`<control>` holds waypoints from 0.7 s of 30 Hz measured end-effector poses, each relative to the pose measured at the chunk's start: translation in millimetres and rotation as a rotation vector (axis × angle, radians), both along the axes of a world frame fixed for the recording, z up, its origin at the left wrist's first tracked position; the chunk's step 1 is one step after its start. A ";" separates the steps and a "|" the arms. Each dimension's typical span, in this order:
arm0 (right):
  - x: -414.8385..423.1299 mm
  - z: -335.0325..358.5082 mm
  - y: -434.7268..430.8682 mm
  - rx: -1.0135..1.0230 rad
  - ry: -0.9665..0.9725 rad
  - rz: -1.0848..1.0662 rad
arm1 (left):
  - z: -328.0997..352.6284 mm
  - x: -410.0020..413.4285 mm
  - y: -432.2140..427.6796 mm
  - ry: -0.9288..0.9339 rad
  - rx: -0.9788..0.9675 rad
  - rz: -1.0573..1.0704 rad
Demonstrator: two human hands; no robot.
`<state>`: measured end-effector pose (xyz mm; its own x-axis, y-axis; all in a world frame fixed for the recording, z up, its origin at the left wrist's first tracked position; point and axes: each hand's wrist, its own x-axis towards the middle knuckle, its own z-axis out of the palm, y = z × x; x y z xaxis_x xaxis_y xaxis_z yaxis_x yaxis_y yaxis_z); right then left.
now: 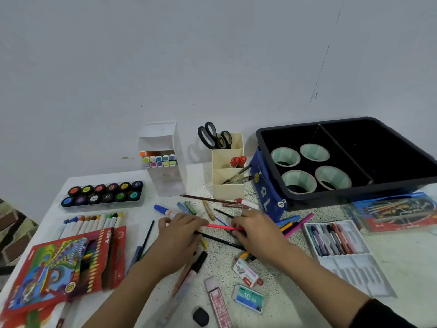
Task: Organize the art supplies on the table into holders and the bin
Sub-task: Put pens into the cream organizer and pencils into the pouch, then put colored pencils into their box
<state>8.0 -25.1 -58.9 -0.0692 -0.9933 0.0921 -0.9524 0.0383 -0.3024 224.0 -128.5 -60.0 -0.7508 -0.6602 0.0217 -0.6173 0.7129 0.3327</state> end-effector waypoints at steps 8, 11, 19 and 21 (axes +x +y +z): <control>-1.6 -10.4 -7.4 -0.032 -0.167 -0.131 | -3.6 12.6 -14.8 0.286 0.179 -0.006; -4.0 -5.8 -10.1 -0.048 -0.280 -0.179 | -0.1 15.3 -17.1 0.401 0.311 0.048; 24.9 24.5 -31.2 -0.102 -0.746 -0.144 | 24.9 51.9 -33.7 0.420 0.199 0.246; 39.9 30.6 -36.0 -0.047 -0.903 -0.099 | 31.8 81.3 -47.7 0.279 0.118 0.371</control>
